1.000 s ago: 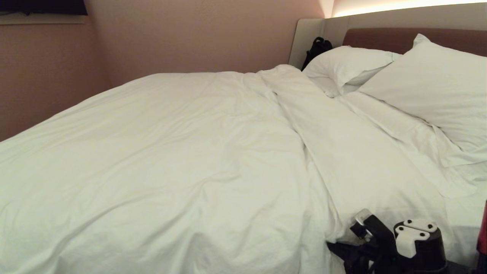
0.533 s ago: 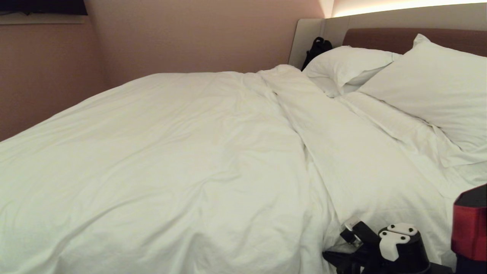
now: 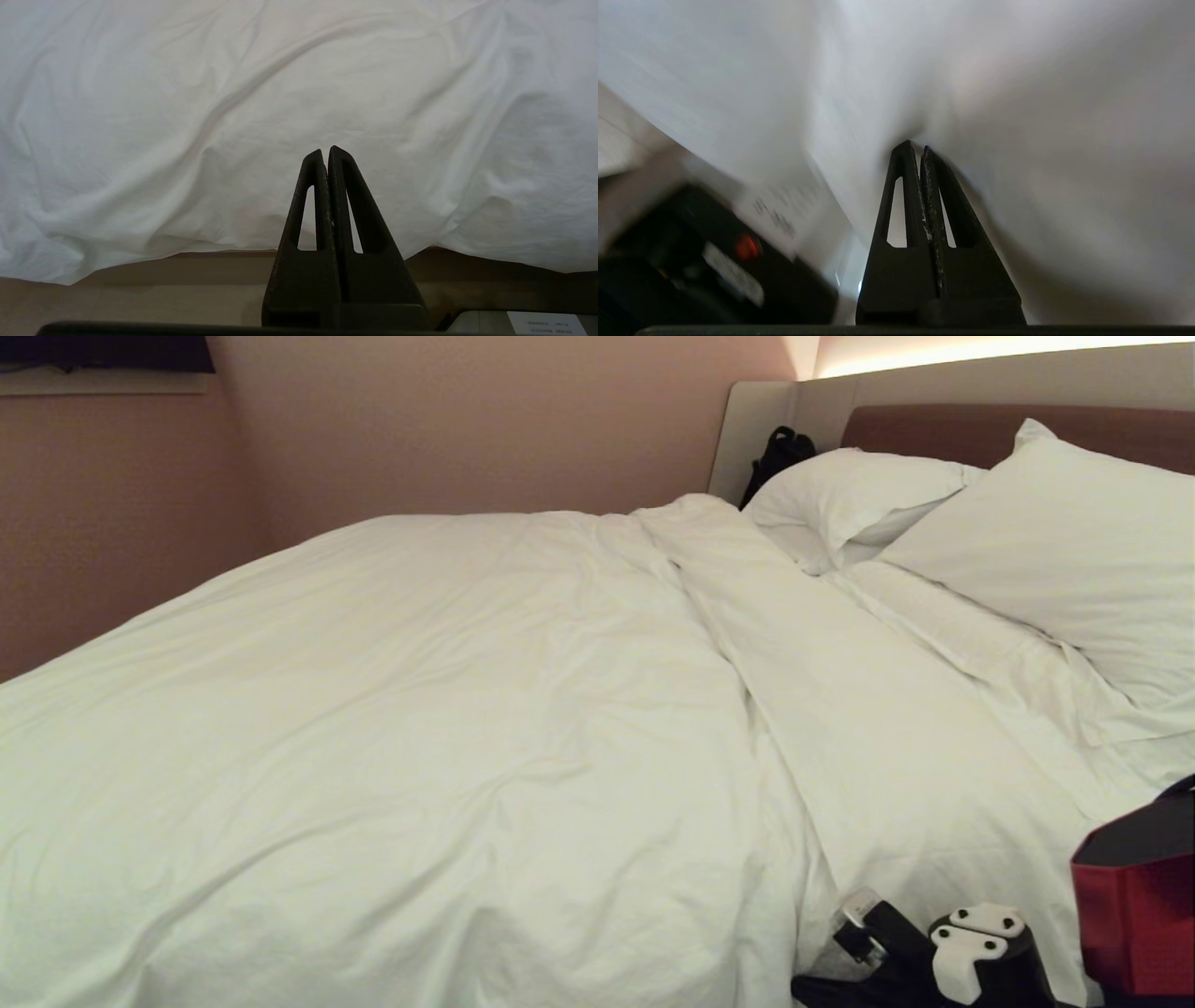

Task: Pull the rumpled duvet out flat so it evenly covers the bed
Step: Flatten the corners of the folded blanket

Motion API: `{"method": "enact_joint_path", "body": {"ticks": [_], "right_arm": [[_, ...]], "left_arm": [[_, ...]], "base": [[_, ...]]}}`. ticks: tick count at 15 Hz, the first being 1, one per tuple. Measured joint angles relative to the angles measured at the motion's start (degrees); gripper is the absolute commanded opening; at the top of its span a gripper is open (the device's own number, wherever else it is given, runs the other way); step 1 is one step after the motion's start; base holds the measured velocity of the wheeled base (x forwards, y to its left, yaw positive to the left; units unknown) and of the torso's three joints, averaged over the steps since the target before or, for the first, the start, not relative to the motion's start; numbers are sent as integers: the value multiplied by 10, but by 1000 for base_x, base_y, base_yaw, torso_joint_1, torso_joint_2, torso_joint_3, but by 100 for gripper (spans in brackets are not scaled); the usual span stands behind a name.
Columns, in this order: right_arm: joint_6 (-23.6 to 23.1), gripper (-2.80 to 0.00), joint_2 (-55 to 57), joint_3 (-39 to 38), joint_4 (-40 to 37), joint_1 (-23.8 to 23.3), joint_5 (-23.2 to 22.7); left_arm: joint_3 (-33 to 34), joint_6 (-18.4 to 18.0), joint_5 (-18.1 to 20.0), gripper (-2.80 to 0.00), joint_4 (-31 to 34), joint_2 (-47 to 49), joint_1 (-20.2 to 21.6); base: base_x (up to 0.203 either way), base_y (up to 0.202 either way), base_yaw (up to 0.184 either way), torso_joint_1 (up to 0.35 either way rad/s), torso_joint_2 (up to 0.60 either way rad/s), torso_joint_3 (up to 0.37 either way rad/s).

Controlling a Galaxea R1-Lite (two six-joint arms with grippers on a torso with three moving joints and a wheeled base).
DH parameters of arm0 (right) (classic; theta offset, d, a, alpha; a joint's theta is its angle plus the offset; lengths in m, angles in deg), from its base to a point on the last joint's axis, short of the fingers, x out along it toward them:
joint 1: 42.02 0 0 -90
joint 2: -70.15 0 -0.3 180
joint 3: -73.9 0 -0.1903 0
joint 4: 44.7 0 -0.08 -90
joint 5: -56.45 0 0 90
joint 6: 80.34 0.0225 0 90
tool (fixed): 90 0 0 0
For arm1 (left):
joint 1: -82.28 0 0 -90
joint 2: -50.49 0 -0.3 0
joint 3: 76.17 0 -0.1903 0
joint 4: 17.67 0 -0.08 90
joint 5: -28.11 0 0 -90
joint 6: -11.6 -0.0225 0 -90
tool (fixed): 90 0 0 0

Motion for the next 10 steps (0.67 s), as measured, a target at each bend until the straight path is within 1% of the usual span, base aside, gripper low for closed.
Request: {"method": "enact_joint_path", "body": {"ticks": [3, 5, 8, 10], "right_arm": [[1, -280, -52, 43, -3, 11, -2], [-1, -280, -84, 94, -15, 12, 9], [-4, -280, -132, 208, -51, 12, 47], [-2, -280, -178, 295, -88, -10, 83]], "left_arm": [[0, -1, 0, -280, 0, 0, 0], [0, -1, 0, -280, 0, 0, 0], [0, 0, 0, -280, 0, 0, 0], [0, 0, 0, -280, 0, 0, 0]], "base": [[0, 0, 0, 0, 0, 0], [0, 0, 0, 0, 0, 0], [0, 0, 0, 0, 0, 0], [0, 0, 0, 0, 0, 0]]}}
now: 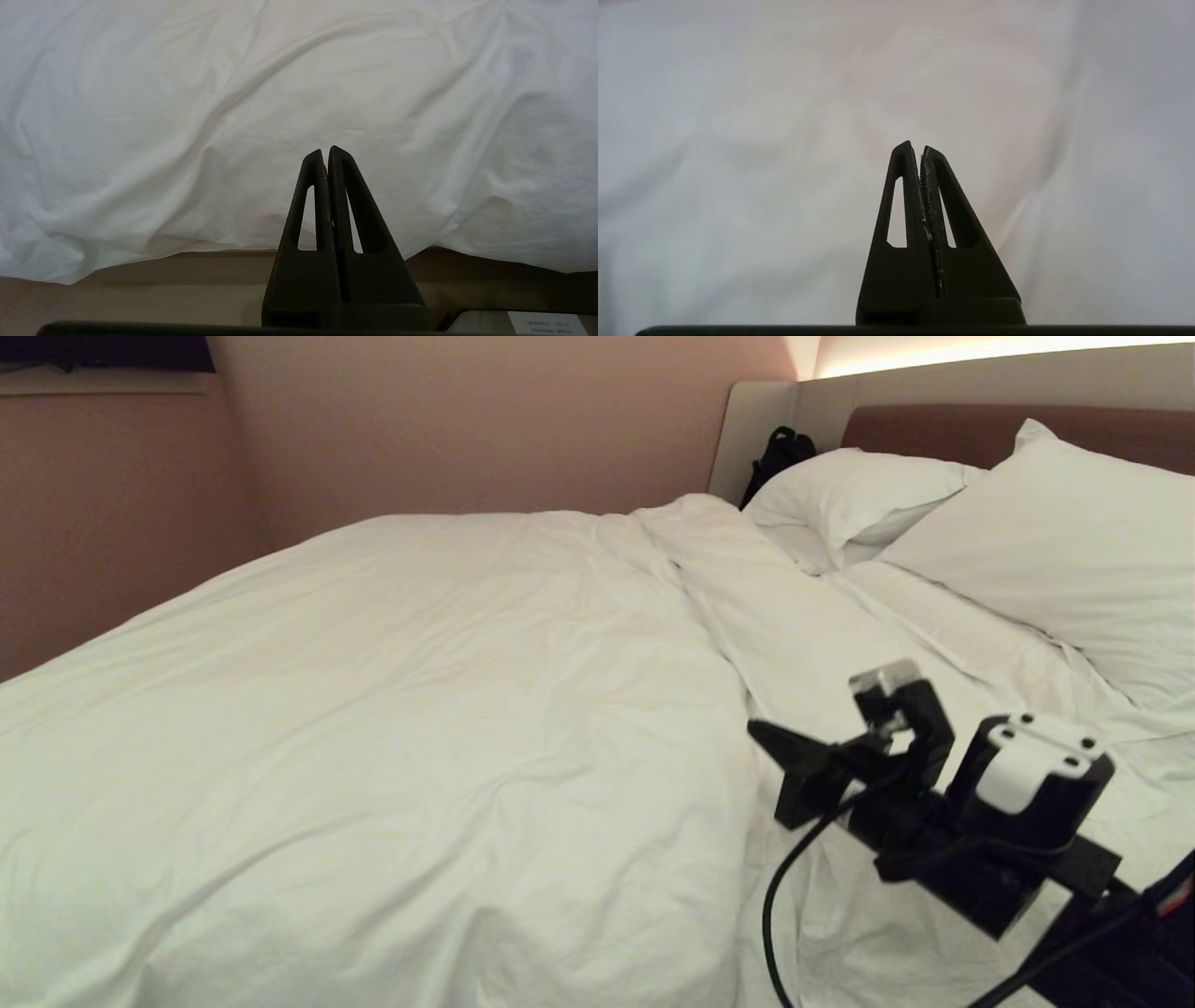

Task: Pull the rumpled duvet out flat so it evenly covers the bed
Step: Flatten the corners of the folded blanket

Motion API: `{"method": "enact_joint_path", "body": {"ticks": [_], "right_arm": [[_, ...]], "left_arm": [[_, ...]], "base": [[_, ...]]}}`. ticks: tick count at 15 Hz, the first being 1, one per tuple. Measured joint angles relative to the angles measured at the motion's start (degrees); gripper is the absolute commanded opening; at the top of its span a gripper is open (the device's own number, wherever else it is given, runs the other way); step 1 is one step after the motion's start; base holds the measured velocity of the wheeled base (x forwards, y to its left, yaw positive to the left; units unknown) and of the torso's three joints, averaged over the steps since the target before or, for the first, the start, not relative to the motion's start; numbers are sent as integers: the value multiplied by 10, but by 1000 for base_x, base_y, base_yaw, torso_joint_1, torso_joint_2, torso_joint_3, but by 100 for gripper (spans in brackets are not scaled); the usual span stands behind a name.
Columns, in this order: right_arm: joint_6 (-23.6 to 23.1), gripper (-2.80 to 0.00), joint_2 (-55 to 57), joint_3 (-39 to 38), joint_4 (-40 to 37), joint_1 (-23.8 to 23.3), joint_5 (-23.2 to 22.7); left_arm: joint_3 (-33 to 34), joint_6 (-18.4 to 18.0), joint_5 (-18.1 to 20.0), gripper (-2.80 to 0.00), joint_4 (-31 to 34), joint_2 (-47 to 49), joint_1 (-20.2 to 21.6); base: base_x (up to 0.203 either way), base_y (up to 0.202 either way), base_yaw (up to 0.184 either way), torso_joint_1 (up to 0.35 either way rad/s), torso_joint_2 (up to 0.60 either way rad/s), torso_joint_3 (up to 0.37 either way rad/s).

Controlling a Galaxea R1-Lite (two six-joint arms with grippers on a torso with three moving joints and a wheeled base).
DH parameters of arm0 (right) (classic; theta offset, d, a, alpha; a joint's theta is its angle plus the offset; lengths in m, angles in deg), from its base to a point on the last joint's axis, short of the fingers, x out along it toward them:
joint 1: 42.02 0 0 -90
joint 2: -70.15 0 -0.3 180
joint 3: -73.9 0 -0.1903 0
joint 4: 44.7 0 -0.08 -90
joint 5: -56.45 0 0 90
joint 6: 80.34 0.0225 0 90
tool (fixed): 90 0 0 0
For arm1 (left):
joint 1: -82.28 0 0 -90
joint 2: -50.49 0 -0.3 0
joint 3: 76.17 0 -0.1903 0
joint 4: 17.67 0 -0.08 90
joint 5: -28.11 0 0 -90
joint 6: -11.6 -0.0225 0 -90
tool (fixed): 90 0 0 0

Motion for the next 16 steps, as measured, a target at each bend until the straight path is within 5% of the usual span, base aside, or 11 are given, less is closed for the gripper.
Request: {"method": "enact_joint_path", "body": {"ticks": [4, 7, 12, 16], "right_arm": [[20, -280, -89, 125, -105, -143, 79], [44, -280, -124, 156, -206, -262, 96], [72, -280, -140, 140, -356, -443, 64], [75, -280, -133, 139, -451, -546, -7]], "left_arm": [[0, 0, 0, -280, 0, 0, 0], [0, 0, 0, -280, 0, 0, 0], [0, 0, 0, -280, 0, 0, 0], [0, 0, 0, -280, 0, 0, 0]], "base": [[0, 0, 0, 0, 0, 0], [0, 0, 0, 0, 0, 0], [0, 0, 0, 0, 0, 0], [0, 0, 0, 0, 0, 0]]}}
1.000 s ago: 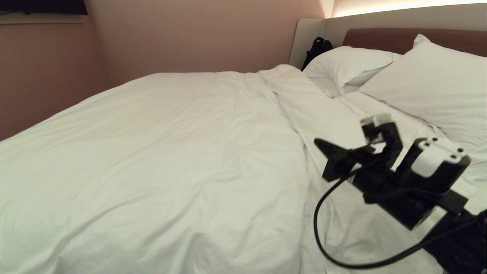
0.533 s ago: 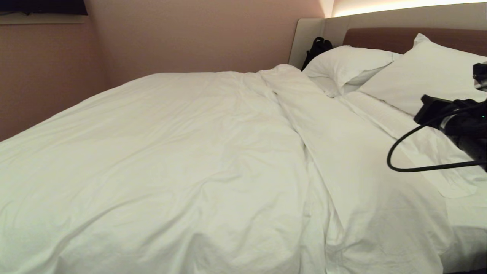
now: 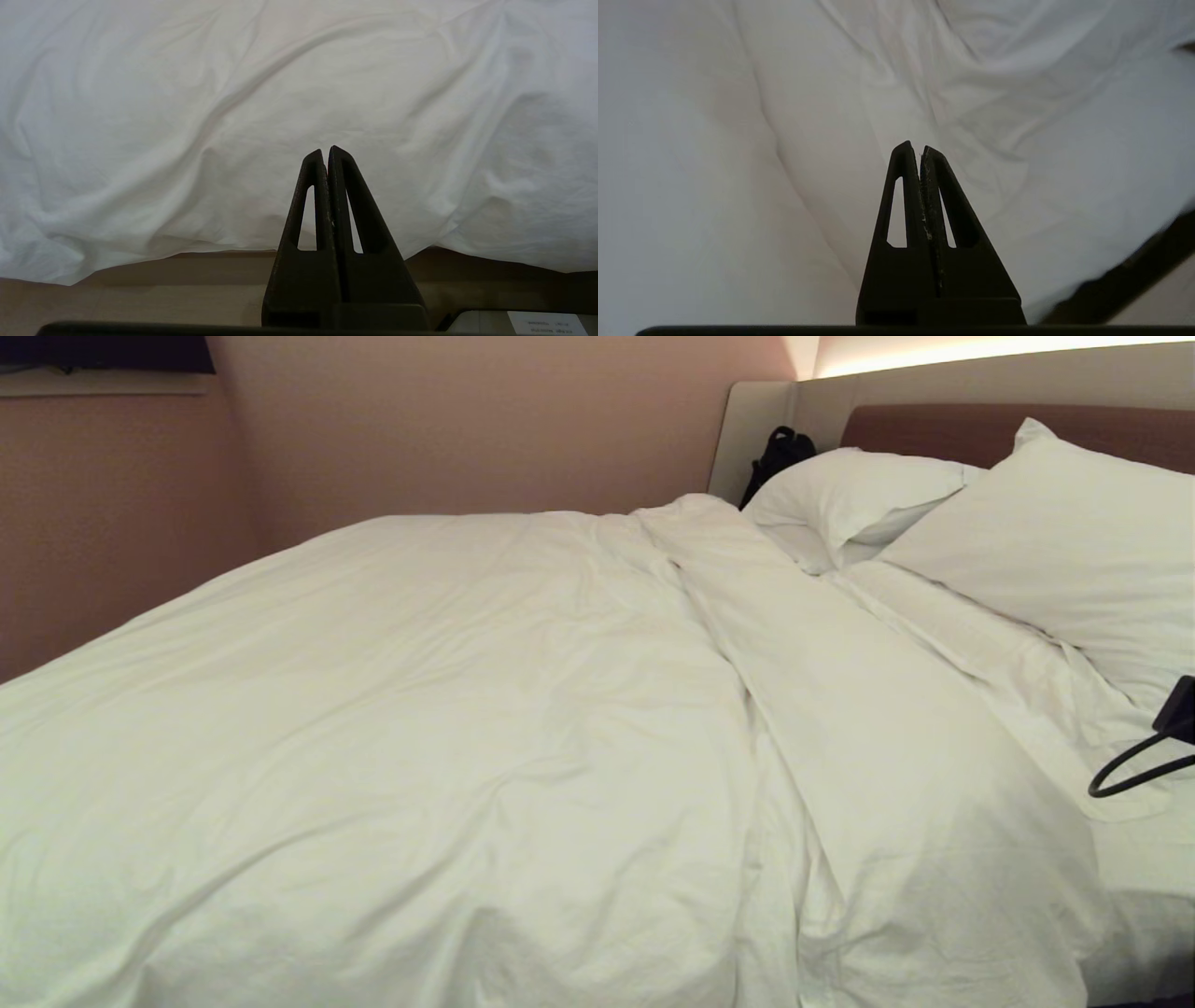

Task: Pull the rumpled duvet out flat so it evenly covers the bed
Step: Flatten the corners of the folded blanket

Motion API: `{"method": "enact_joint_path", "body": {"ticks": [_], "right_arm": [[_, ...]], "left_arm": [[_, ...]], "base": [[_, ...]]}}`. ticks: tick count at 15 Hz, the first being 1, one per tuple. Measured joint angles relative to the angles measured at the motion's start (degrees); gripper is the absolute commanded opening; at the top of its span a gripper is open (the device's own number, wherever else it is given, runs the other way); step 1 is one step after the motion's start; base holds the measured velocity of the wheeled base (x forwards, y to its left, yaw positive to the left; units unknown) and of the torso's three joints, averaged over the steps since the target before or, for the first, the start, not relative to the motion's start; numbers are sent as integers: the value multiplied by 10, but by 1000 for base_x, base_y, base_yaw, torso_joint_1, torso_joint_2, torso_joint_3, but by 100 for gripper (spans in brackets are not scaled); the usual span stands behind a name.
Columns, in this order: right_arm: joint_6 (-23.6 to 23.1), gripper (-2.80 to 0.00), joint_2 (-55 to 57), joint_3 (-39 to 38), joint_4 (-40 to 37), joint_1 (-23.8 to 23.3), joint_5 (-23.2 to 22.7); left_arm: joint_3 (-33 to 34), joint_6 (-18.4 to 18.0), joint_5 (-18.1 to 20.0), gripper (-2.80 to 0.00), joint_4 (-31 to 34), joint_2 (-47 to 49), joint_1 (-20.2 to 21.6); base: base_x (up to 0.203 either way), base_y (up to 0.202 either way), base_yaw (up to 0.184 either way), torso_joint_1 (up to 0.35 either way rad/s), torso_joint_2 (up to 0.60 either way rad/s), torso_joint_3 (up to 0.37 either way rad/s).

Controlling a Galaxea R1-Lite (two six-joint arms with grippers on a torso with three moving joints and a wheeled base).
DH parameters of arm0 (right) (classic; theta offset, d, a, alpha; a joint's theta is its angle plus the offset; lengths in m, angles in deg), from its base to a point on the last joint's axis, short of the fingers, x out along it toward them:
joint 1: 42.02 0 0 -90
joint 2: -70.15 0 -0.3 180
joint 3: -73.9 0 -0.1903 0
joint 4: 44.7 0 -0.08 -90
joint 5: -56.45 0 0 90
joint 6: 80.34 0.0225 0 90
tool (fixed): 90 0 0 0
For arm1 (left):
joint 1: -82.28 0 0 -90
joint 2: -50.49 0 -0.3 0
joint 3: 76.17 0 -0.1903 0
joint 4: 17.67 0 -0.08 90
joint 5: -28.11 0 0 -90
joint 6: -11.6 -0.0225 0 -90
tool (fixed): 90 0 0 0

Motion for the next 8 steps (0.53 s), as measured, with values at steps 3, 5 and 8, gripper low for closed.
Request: {"method": "enact_joint_path", "body": {"ticks": [3, 5, 8], "right_arm": [[-2, -280, 24, 1, -59, -48, -77], [-2, -280, 45, 2, -88, -62, -142], [-4, 0, 78, 2, -108, -73, -238]], "left_arm": [[0, 0, 0, -280, 0, 0, 0], [0, 0, 0, -280, 0, 0, 0], [0, 0, 0, -280, 0, 0, 0]], "base": [[0, 0, 0, 0, 0, 0], [0, 0, 0, 0, 0, 0], [0, 0, 0, 0, 0, 0]]}}
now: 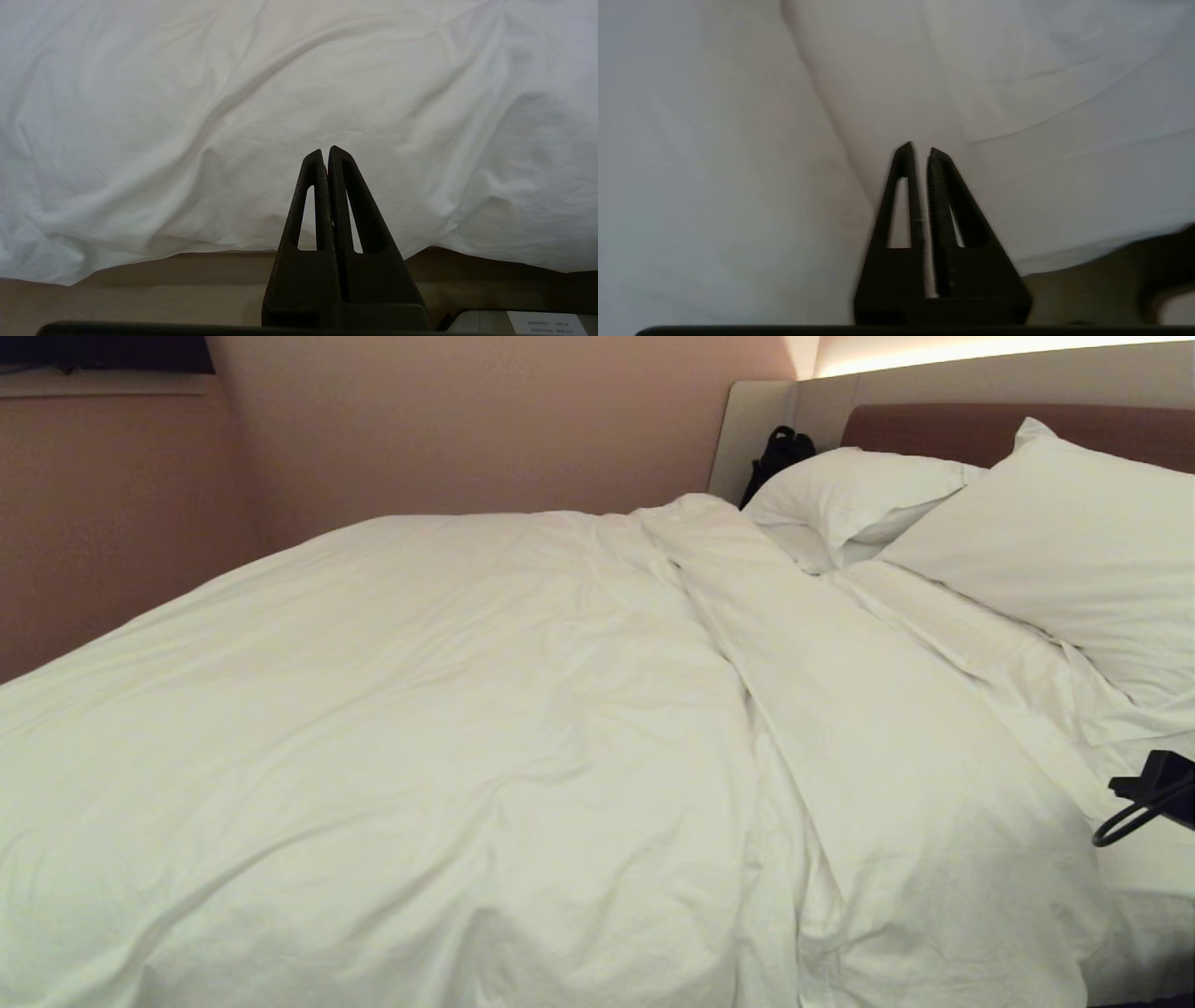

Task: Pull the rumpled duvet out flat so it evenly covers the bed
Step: Flatten the corners of the folded blanket

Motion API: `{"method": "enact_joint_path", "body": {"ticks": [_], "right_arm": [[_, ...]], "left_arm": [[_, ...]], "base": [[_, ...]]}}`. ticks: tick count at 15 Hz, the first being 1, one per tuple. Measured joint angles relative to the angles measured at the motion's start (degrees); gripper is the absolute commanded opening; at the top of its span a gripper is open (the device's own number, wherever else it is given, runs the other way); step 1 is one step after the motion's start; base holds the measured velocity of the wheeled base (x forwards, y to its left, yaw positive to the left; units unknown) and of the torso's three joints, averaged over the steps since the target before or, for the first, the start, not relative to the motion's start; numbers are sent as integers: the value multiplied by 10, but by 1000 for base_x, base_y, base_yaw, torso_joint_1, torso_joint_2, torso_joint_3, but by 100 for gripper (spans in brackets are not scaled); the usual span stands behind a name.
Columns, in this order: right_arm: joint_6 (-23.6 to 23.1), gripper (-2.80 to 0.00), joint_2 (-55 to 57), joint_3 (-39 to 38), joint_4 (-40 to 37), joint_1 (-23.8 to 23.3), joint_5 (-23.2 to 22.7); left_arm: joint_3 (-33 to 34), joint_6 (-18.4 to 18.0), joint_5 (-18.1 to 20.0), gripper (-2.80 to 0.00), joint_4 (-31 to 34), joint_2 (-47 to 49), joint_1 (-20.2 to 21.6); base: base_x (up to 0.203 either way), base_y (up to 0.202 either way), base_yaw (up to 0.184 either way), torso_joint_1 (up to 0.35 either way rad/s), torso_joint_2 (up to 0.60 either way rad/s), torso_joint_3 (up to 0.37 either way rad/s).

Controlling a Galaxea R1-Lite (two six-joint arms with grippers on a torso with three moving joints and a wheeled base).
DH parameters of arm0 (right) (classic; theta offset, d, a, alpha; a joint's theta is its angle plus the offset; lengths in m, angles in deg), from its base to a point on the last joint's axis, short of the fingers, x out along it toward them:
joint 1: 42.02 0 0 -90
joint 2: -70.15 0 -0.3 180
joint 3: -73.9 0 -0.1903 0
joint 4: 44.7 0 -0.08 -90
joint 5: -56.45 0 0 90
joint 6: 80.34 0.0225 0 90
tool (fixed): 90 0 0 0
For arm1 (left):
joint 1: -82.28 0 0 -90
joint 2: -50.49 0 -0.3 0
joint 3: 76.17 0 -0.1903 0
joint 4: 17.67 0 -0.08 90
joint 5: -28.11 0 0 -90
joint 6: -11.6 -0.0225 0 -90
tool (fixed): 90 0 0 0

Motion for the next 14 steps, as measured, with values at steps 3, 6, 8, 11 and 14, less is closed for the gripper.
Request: {"method": "enact_joint_path", "body": {"ticks": [3, 6, 8, 11, 14], "right_arm": [[-1, 0, 32, 12, 6, -28, -91], [-2, 0, 56, 34, 8, -77, -184], [-4, 0, 71, 41, 9, -101, -251], [-21, 0, 86, 38, 8, -107, -345], [-38, 0, 106, 35, 9, -107, -431]], "left_arm": [[0, 0, 0, -280, 0, 0, 0], [0, 0, 0, -280, 0, 0, 0], [0, -1, 0, -280, 0, 0, 0], [0, 0, 0, -280, 0, 0, 0], [0, 0, 0, -280, 0, 0, 0]], "base": [[0, 0, 0, 0, 0, 0], [0, 0, 0, 0, 0, 0], [0, 0, 0, 0, 0, 0], [0, 0, 0, 0, 0, 0], [0, 0, 0, 0, 0, 0]]}}
